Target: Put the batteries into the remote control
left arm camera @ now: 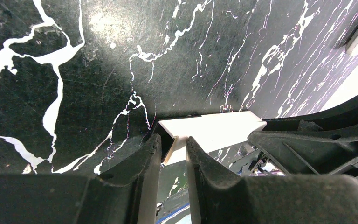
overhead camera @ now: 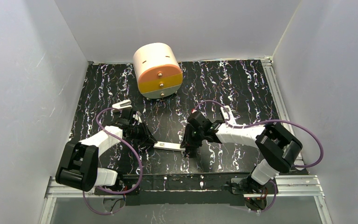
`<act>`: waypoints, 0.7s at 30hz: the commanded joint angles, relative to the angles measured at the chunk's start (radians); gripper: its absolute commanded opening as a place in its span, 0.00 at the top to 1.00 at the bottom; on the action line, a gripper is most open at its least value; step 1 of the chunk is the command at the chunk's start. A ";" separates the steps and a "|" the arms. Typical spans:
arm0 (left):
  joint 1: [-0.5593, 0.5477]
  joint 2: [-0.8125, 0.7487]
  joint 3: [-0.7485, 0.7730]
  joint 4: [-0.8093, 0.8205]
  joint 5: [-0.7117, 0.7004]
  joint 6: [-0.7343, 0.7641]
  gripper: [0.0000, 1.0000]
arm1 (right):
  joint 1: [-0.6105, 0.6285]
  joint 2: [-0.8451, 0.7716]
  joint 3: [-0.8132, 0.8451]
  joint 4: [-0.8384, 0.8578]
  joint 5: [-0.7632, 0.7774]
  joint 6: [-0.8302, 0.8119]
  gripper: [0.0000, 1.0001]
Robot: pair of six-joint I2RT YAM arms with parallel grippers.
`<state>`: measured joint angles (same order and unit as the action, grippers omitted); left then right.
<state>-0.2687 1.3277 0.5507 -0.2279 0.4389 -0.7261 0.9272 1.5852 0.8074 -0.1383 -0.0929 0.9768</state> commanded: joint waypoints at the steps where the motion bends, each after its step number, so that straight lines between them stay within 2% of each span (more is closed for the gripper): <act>1: -0.021 0.040 -0.063 -0.131 -0.107 0.037 0.77 | 0.027 0.019 0.027 -0.049 0.119 -0.039 0.61; 4: -0.020 0.031 -0.066 -0.136 -0.109 0.038 0.77 | 0.027 -0.009 0.048 -0.100 0.164 -0.051 0.55; 9: -0.020 0.032 -0.073 -0.131 -0.098 0.034 0.80 | 0.027 -0.039 0.072 -0.166 0.203 -0.082 0.54; 15: -0.021 0.030 -0.078 -0.129 -0.094 0.031 0.82 | 0.029 -0.040 0.069 -0.162 0.186 -0.079 0.61; 21: -0.020 0.028 -0.083 -0.127 -0.093 0.030 0.84 | 0.034 -0.036 0.075 -0.159 0.175 -0.077 0.74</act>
<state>-0.2707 1.3167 0.5365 -0.2234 0.4530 -0.7277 0.9550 1.5581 0.8566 -0.2424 0.0536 0.9127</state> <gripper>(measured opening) 0.190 0.288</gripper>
